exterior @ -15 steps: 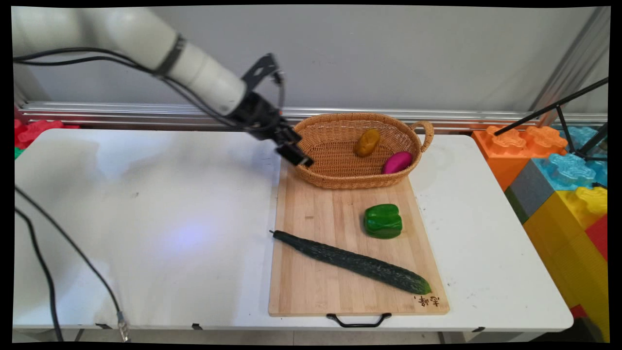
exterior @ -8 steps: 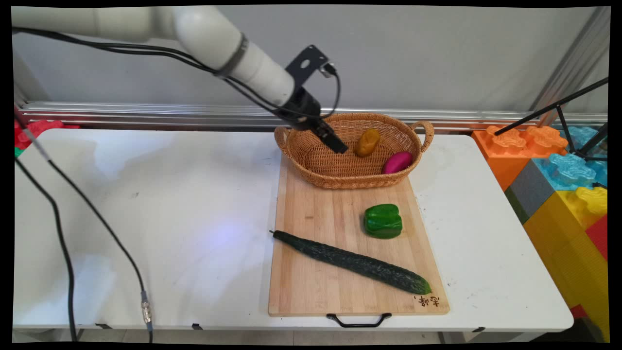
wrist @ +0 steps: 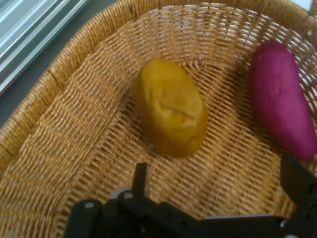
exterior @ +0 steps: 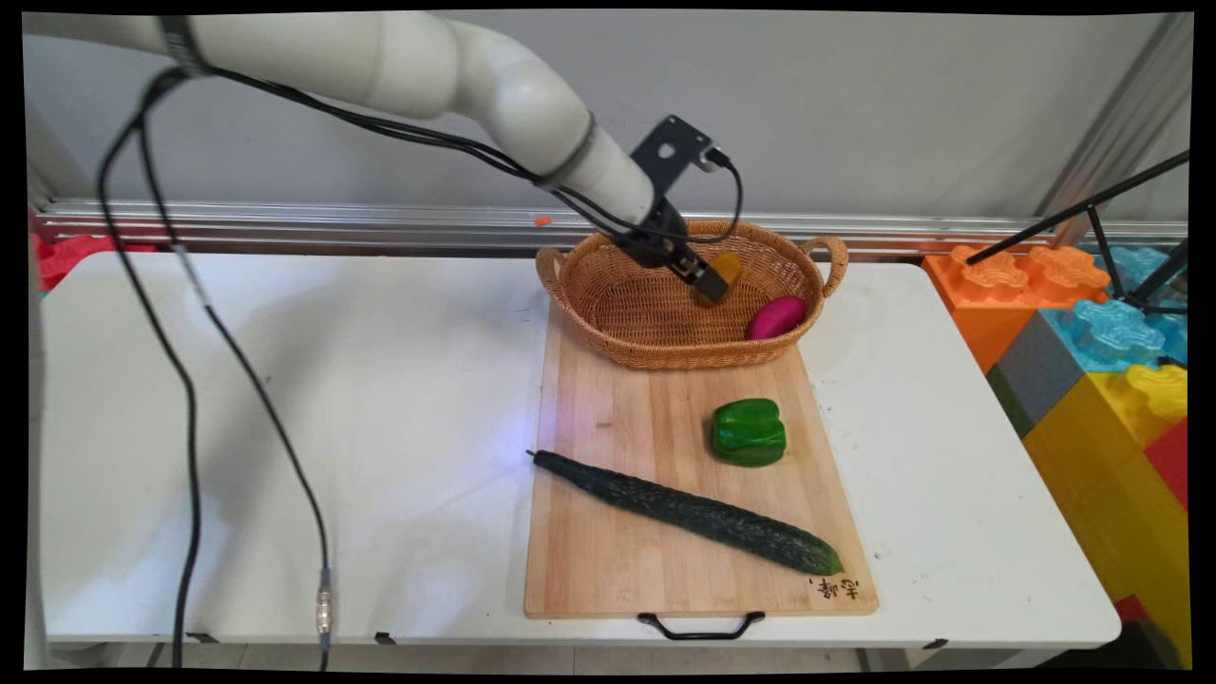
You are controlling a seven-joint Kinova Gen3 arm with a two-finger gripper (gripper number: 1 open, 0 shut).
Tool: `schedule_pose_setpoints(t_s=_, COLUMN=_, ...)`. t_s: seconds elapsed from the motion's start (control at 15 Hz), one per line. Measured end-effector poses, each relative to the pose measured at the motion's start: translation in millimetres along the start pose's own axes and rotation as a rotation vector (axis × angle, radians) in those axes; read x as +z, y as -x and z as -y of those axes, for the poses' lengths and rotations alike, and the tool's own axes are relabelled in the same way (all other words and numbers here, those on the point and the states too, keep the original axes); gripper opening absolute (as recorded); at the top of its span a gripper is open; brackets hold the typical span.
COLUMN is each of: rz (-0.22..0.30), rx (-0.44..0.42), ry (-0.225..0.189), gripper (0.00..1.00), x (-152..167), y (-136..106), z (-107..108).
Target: Pick up the potato from the vegetable basket, then place the picked object on the cutting board
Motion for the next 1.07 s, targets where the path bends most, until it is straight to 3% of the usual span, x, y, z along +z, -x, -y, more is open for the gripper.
schedule_pose_setpoints(t_s=0.67, rz=-0.016, rx=-0.020, ry=-0.075, gripper=1.00, x=80.5, y=-18.1, z=-9.5)
schedule_pose_setpoints(t_s=0.73, rz=-0.020, rx=-0.017, ry=-0.081, gripper=0.00, x=83.2, y=-19.6, z=-9.7)
schedule_pose_setpoints(t_s=1.07, rz=-0.044, rx=0.015, ry=-0.113, gripper=0.00, x=74.3, y=-29.8, z=-12.2)
